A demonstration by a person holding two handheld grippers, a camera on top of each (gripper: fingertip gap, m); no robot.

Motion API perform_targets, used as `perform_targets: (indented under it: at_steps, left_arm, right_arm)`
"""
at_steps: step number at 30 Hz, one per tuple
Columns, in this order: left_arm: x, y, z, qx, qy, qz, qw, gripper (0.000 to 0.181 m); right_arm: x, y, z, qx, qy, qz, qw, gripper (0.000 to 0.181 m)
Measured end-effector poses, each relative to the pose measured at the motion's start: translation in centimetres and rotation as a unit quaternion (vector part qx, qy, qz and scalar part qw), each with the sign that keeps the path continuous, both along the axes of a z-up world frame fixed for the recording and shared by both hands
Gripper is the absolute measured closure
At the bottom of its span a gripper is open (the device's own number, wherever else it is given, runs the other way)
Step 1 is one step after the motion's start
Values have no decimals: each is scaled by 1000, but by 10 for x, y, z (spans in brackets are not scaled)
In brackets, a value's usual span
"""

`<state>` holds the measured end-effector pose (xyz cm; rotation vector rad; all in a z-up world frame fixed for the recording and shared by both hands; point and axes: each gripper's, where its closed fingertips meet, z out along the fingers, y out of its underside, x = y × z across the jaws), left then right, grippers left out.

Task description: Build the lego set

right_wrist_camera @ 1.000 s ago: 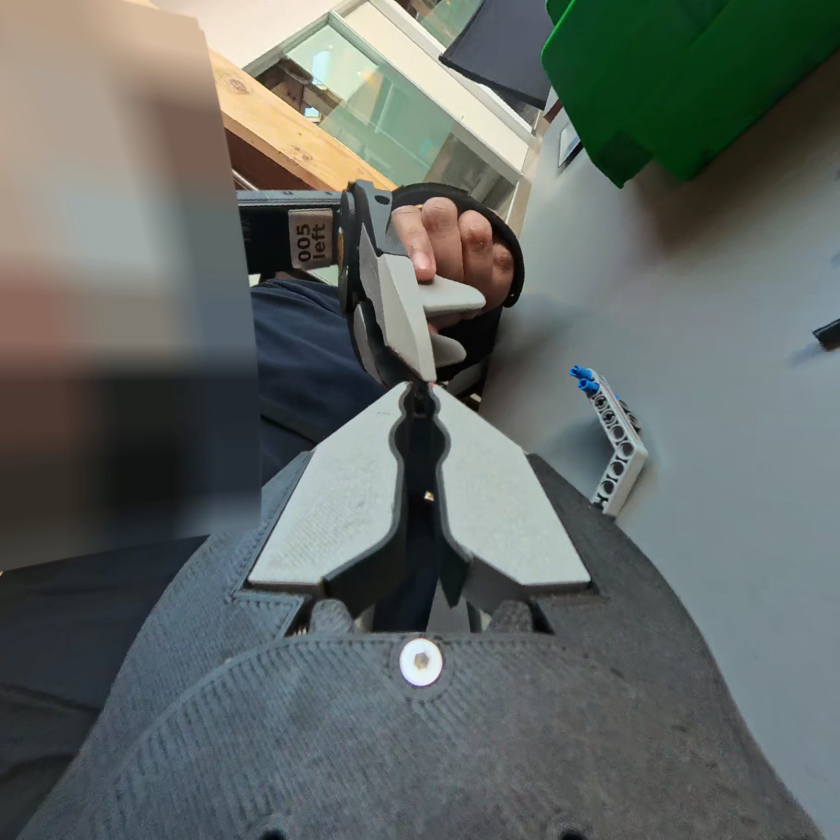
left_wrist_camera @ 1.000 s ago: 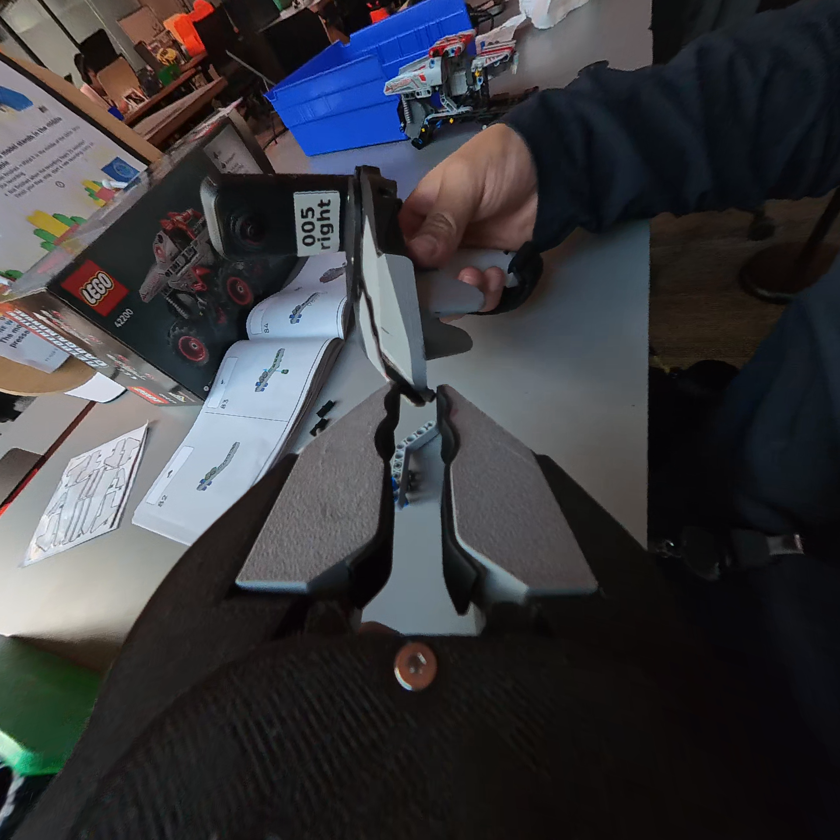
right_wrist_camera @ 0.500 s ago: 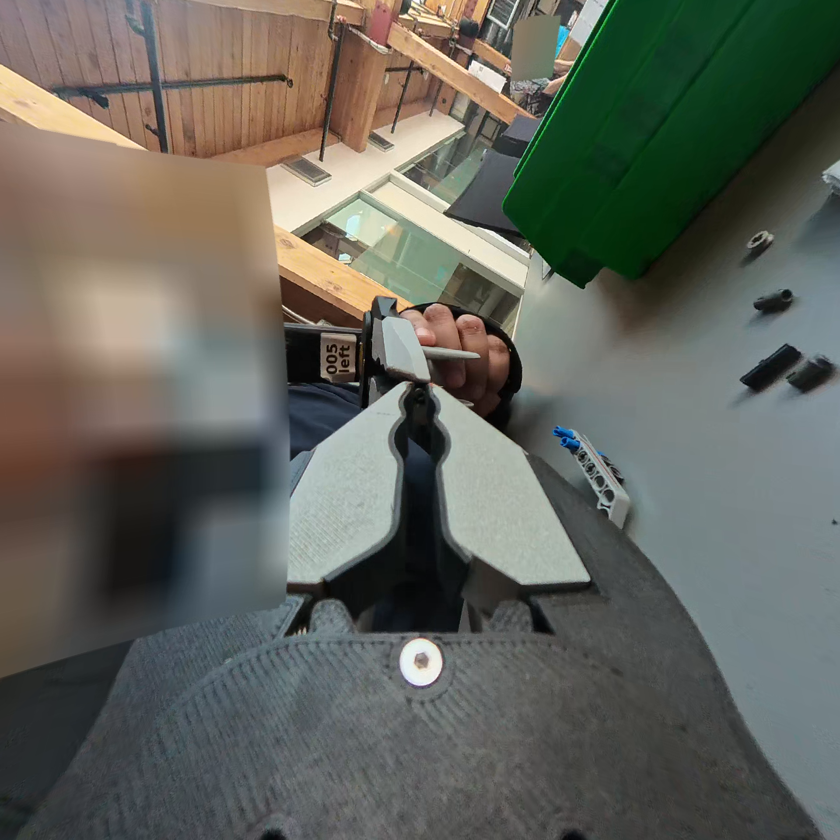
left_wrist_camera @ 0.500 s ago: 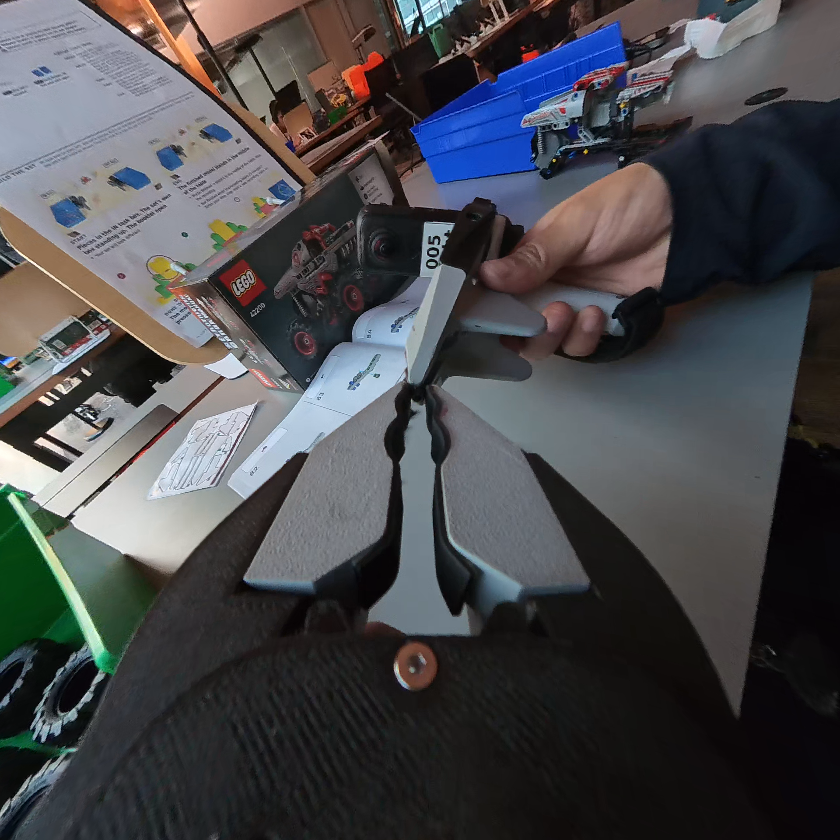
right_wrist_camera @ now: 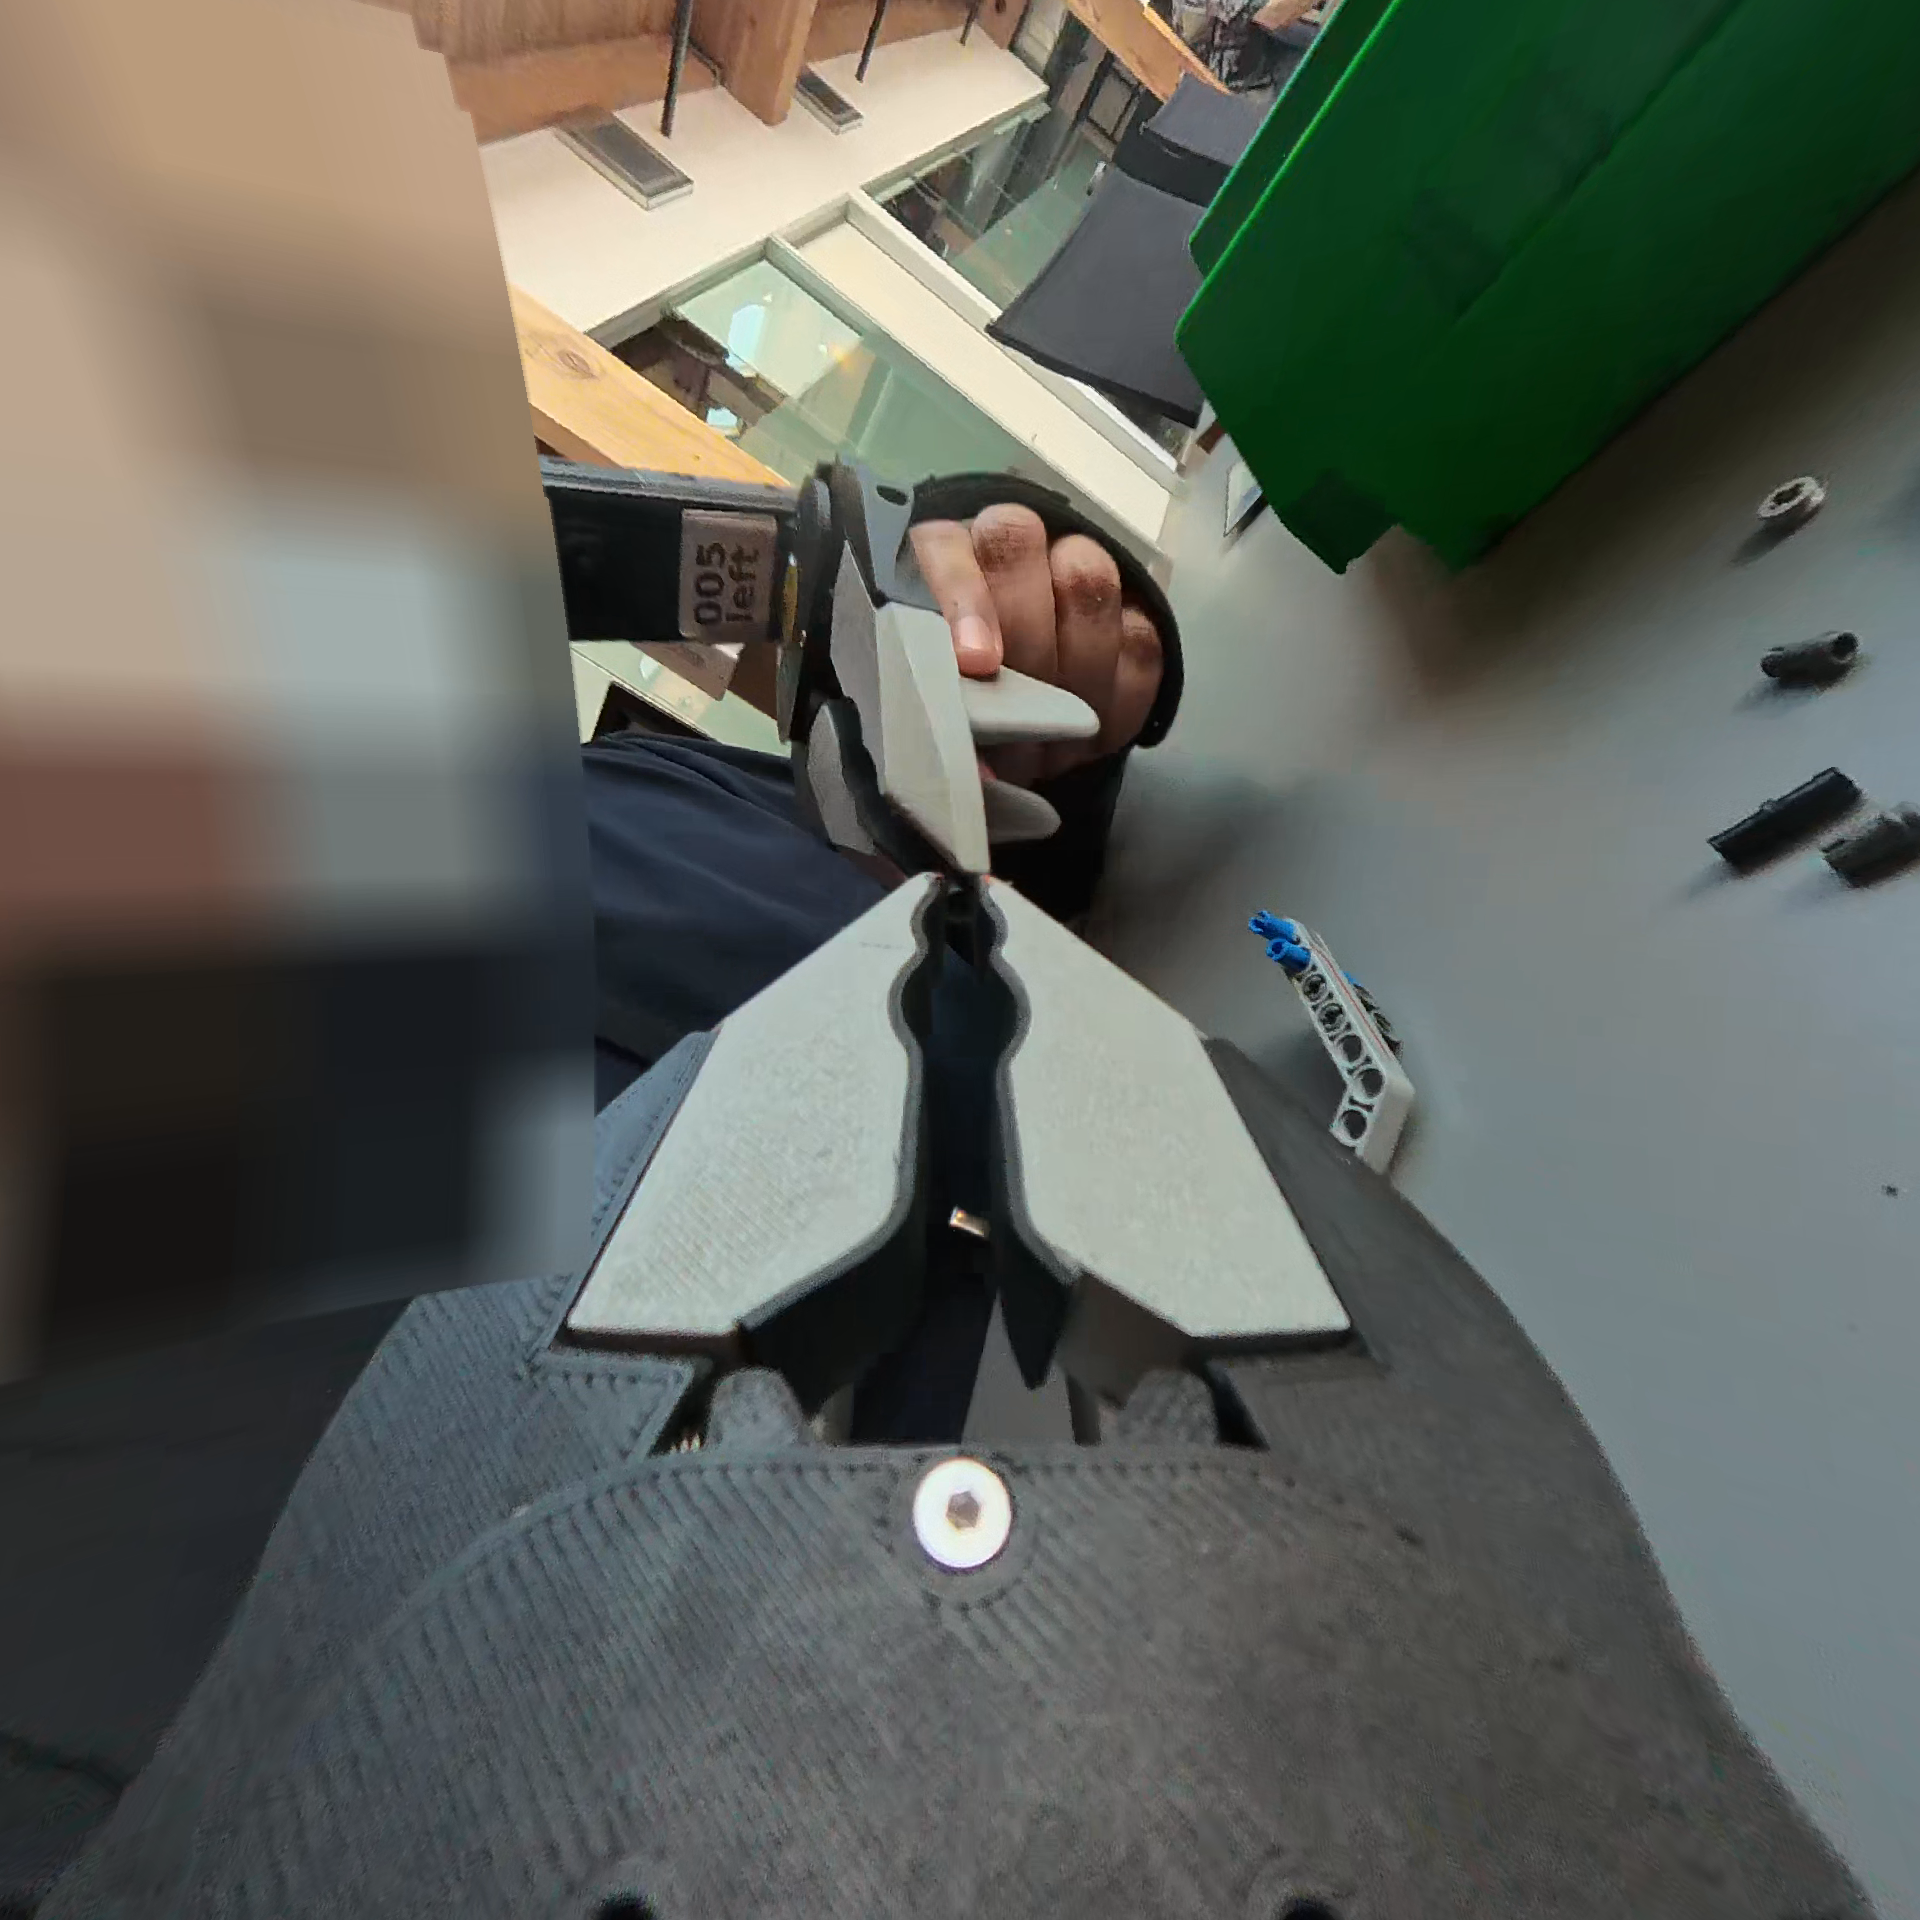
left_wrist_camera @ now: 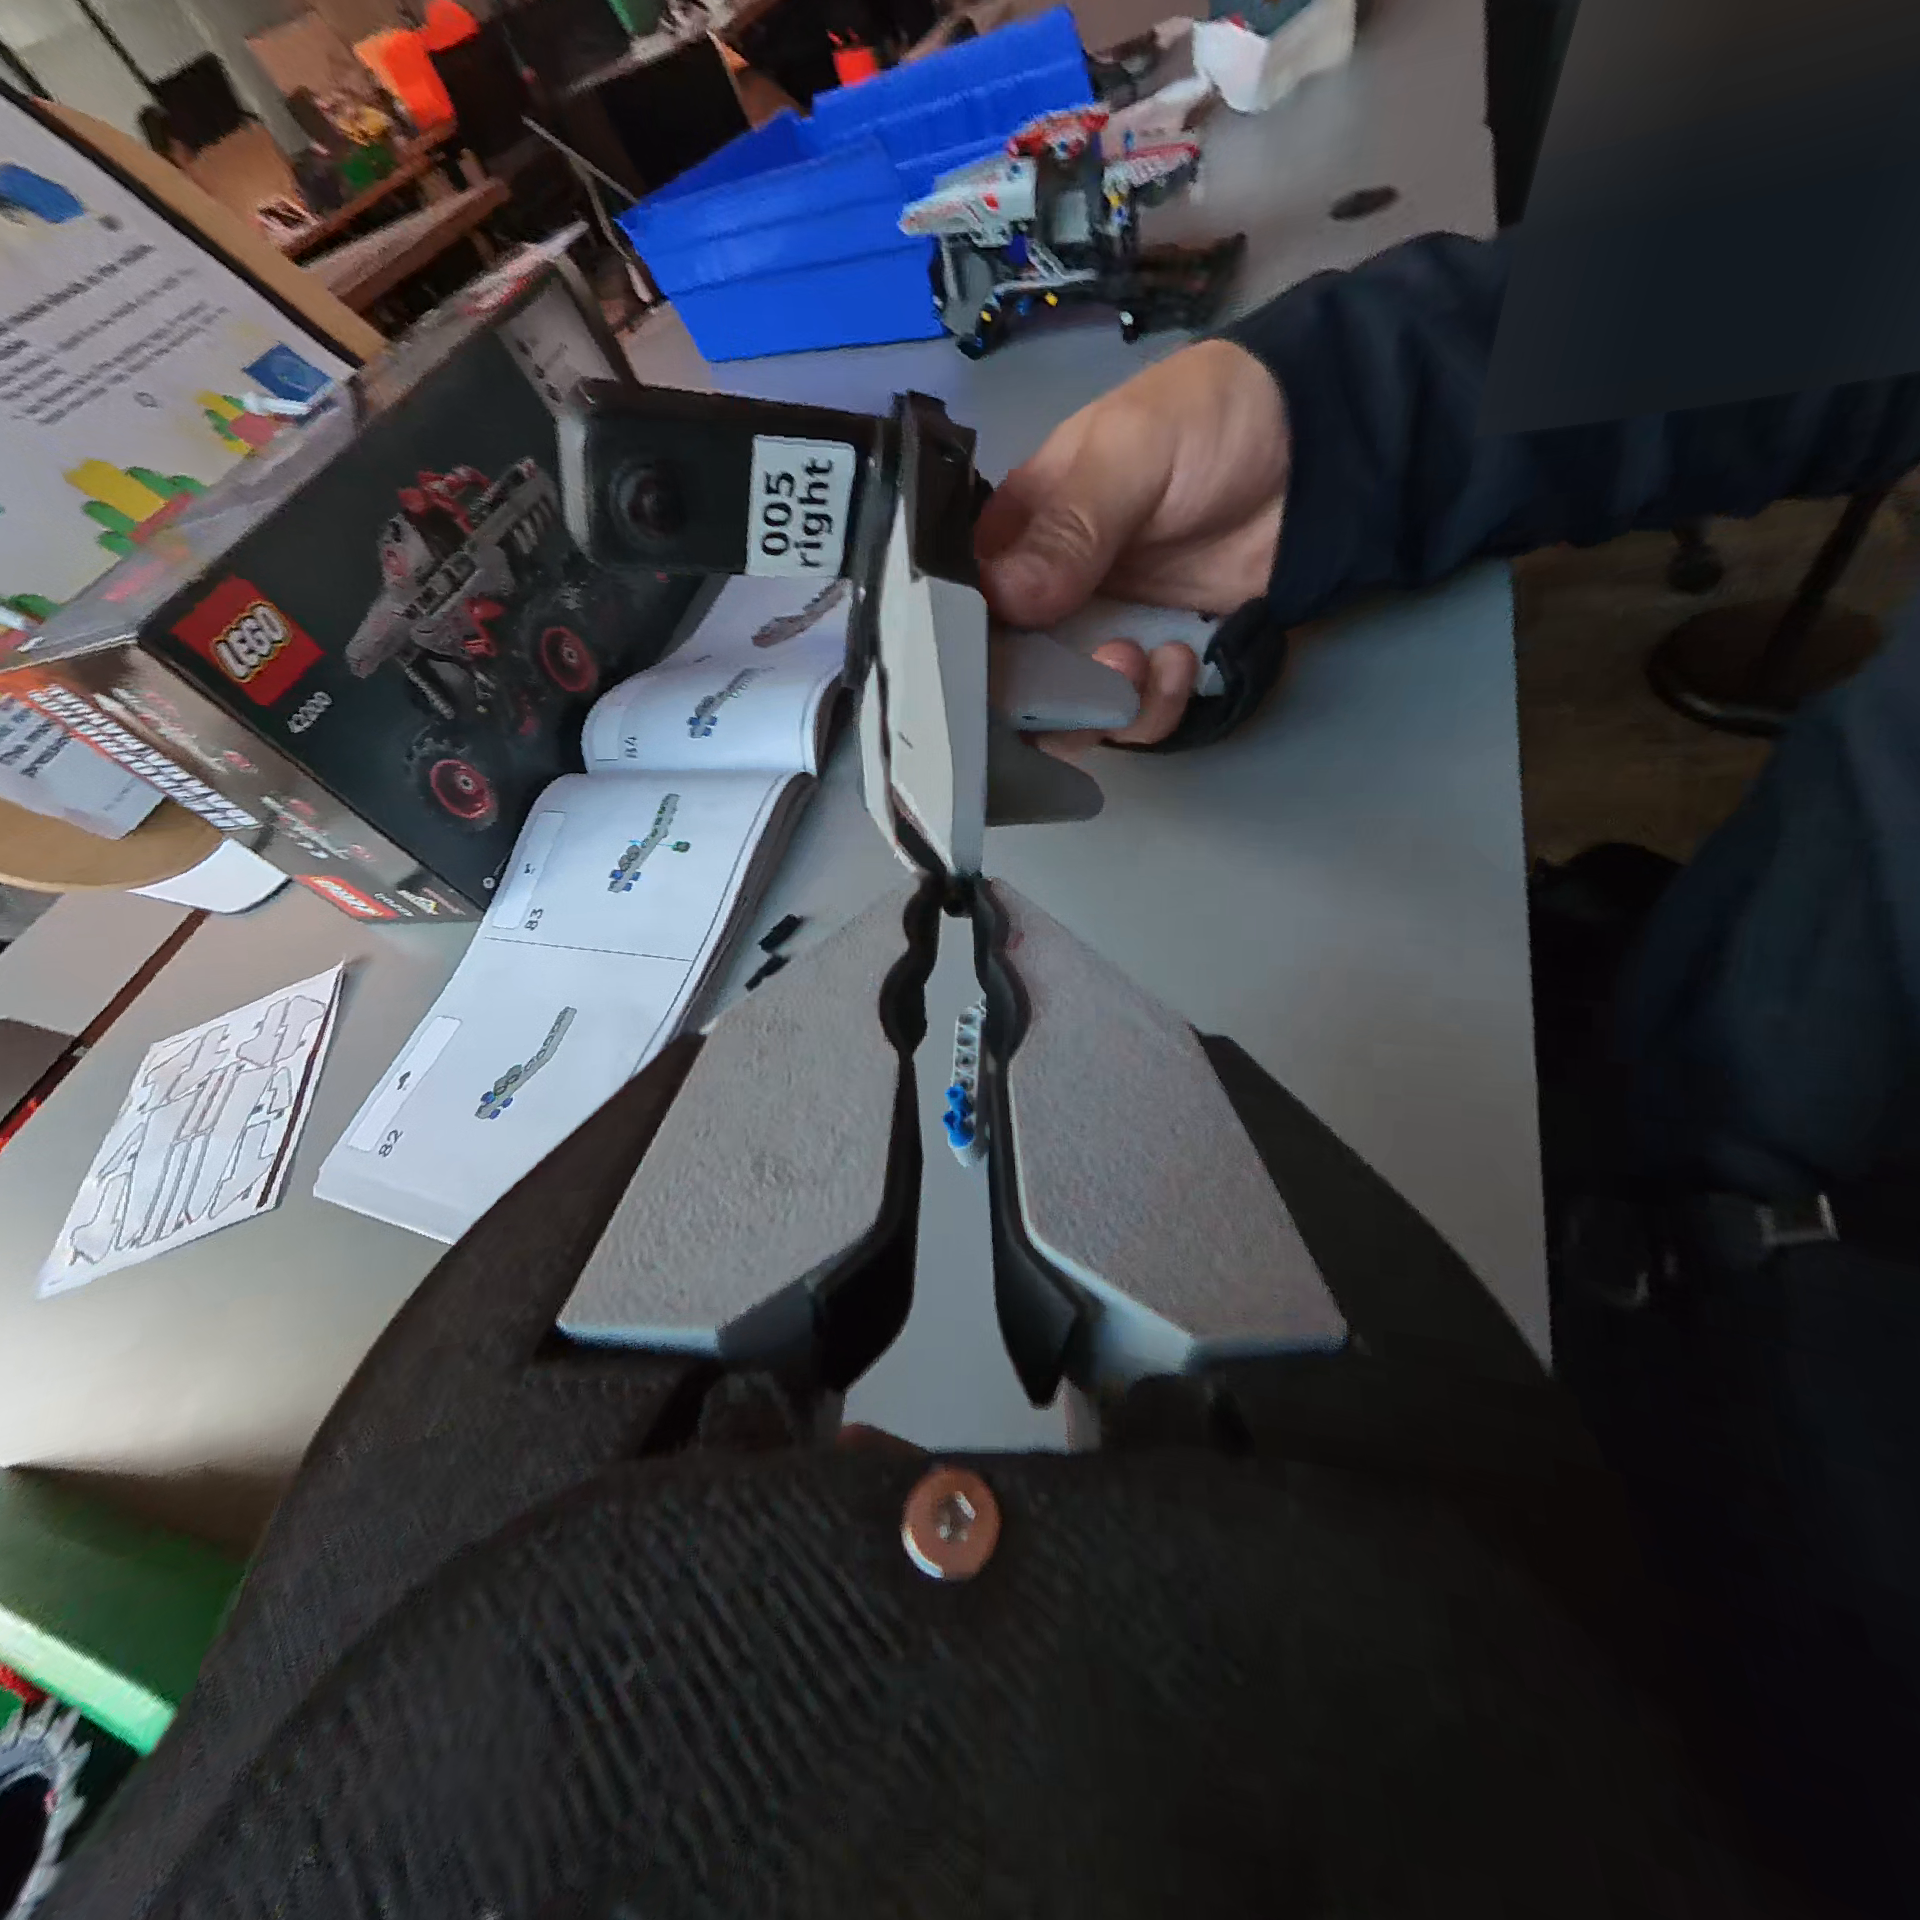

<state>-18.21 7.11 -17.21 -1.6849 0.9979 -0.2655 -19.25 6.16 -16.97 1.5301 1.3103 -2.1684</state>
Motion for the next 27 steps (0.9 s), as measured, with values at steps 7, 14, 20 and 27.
perform_targets:
  at_steps: [7, 14, 20, 27]
  left_arm:
    - [-10, 0, 7, -14, -24, 3, 1000, 177]
    - [-7, 0, 5, 15, -16, 27, 999, 177]
    - [-8, -2, -1, -1, 20, 4, 1000, 181]
    - [-9, 2, 2, -12, -2, 9, 1000, 176]
  right_arm:
    - [1, 5, 12, 40, 39, -25, 998, 181]
    - [-3, 4, 8, 50, 37, -35, 997, 181]
    - [-3, 1, 4, 78, 34, -34, 996, 181]
    - [-4, 6, 6, 72, 41, -51, 995, 181]
